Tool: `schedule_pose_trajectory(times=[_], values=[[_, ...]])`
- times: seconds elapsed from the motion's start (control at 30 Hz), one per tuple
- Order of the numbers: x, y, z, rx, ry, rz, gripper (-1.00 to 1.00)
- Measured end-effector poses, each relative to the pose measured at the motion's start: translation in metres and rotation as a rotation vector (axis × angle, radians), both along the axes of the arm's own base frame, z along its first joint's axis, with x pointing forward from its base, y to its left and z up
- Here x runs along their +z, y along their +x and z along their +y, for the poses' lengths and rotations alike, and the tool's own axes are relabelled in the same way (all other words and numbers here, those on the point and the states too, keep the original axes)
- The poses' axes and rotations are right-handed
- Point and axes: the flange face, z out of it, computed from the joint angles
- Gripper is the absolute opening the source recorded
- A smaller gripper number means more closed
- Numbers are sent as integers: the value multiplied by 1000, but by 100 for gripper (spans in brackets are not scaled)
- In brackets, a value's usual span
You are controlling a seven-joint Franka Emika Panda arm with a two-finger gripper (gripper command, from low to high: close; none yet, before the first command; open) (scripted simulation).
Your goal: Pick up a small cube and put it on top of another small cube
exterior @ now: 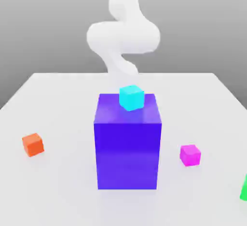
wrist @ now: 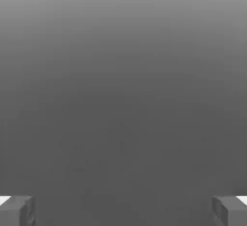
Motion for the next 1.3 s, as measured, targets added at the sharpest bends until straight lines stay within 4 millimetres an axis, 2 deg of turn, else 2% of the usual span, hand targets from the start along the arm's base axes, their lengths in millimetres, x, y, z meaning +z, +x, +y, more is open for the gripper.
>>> schedule_pose_trajectory(times=[0.07, 0.13, 0.2, 0.3, 0.43, 0.5, 0.57, 0.6, 0.63, 0.67, 0.87, 0.9, 1.13, 1.3], values=[[-49, 20, 27, 27, 14, 74, 0], [-99, 31, 54, 52, 22, 146, 0], [-149, 35, 80, 74, 25, 218, 0], [-224, 28, 117, 104, 20, 327, 0], [-325, -8, 158, 140, -8, 478, 0], [-376, -38, 173, 156, -34, 559, 0], [-428, -77, 183, 170, -70, 645, 0], [-451, -95, 185, 175, -89, 681, 0], [-466, -105, 187, 179, -100, 699, 0], [-477, -111, 190, 190, -107, 707, 0], [-529, -115, 187, 182, -104, 719, 0], [-534, -115, 187, 182, -105, 719, -100], [-533, -115, 187, 183, -105, 717, -100], [-497, -114, 188, 181, -105, 716, -100]])
